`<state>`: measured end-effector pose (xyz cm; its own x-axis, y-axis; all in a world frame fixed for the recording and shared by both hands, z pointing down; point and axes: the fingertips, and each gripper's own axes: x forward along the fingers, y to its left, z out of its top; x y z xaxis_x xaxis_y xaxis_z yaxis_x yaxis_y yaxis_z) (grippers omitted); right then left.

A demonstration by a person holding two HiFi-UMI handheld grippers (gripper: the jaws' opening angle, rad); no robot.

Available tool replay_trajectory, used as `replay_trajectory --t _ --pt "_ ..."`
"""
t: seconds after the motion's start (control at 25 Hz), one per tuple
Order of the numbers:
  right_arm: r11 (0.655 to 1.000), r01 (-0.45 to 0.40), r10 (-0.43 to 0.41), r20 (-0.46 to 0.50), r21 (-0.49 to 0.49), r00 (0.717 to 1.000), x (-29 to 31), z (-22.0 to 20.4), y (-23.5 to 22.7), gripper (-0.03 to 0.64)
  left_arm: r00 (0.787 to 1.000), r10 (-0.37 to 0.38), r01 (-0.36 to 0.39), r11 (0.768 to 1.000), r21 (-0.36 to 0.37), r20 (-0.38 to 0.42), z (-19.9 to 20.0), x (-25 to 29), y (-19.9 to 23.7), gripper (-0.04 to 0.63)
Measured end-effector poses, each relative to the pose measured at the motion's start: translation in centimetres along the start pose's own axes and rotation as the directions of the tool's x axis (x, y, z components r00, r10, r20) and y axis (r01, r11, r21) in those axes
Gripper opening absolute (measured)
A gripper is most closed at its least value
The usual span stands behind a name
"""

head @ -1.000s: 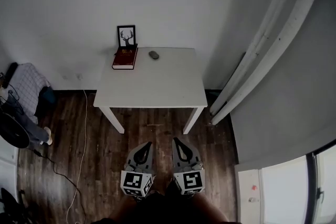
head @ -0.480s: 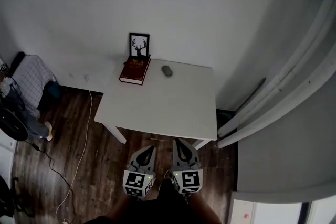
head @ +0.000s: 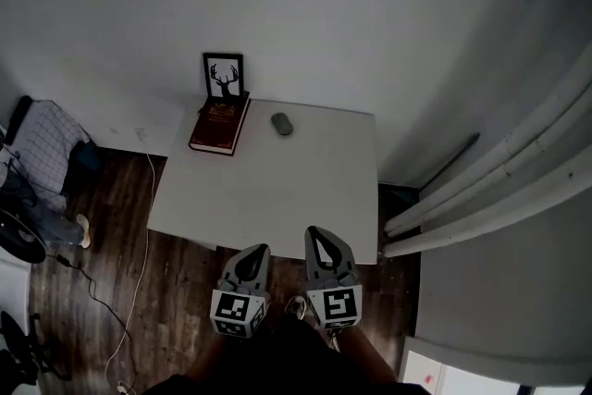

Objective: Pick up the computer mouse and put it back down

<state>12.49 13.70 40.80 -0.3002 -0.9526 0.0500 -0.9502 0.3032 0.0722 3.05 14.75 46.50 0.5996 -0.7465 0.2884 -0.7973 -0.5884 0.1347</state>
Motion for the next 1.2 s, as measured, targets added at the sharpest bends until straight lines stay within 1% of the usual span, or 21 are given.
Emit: replay_trajectory --t 0.2,0.36,0.44,0.56,0.64,0.76,0.88,0.96,1.08,1.16,1.2 --pt "0.999 -0.015 0.015 -0.011 0.031 1.000 2.8 -0.5 -0.7 0.020 1.000 0.008 -0.007 1.000 0.014 -0.023 0.5 1.7 2.0 0.002" --pt "0.999 0.015 -0.014 -0.042 0.034 0.999 4.9 -2.0 -1.3 0.020 0.997 -0.017 0.017 1.000 0.001 -0.082 -0.7 4.4 4.7 0.002" --pt "0.999 0.044 -0.043 -0.054 0.020 0.998 6.0 -2.3 -2.4 0.020 0.993 -0.051 0.051 0.999 -0.003 -0.104 -0.8 6.6 5.5 0.002" --pt "0.994 0.109 -0.109 -0.071 0.000 0.992 7.8 -2.4 -5.4 0.020 0.987 -0.130 0.133 0.991 0.031 -0.096 0.5 10.3 5.4 0.002" --pt "0.987 0.161 -0.160 -0.083 0.005 0.984 9.5 -2.0 -7.5 0.020 0.979 -0.177 0.183 0.982 0.054 -0.096 1.8 12.4 5.6 0.002" --pt "0.981 0.192 -0.190 -0.089 0.014 0.978 10.7 -0.8 -8.3 0.020 0.971 -0.215 0.221 0.974 0.051 -0.109 2.6 13.7 6.1 0.002" --pt "0.983 0.184 -0.184 -0.088 -0.009 0.979 11.5 -0.3 -8.2 0.020 0.971 -0.215 0.220 0.975 0.035 -0.104 2.7 14.7 6.7 0.002" --pt "0.987 0.158 -0.160 -0.087 -0.021 0.983 11.1 -0.7 -7.4 0.020 0.977 -0.191 0.194 0.981 0.020 -0.096 2.2 14.6 6.7 0.002" --pt "0.994 0.113 -0.114 -0.100 -0.010 0.989 9.8 -1.8 -6.4 0.020 0.987 -0.135 0.132 0.991 -0.035 -0.088 0.9 13.3 6.1 0.002" --pt "0.995 0.097 -0.097 -0.107 -0.003 0.990 9.5 -2.6 -6.2 0.020 0.988 -0.121 0.116 0.992 -0.059 -0.092 0.1 12.9 5.5 0.002" --pt "0.996 0.092 -0.091 -0.114 0.004 0.989 9.3 -3.0 -6.1 0.020 0.987 -0.123 0.118 0.991 -0.060 -0.101 -0.4 12.8 5.2 0.002"
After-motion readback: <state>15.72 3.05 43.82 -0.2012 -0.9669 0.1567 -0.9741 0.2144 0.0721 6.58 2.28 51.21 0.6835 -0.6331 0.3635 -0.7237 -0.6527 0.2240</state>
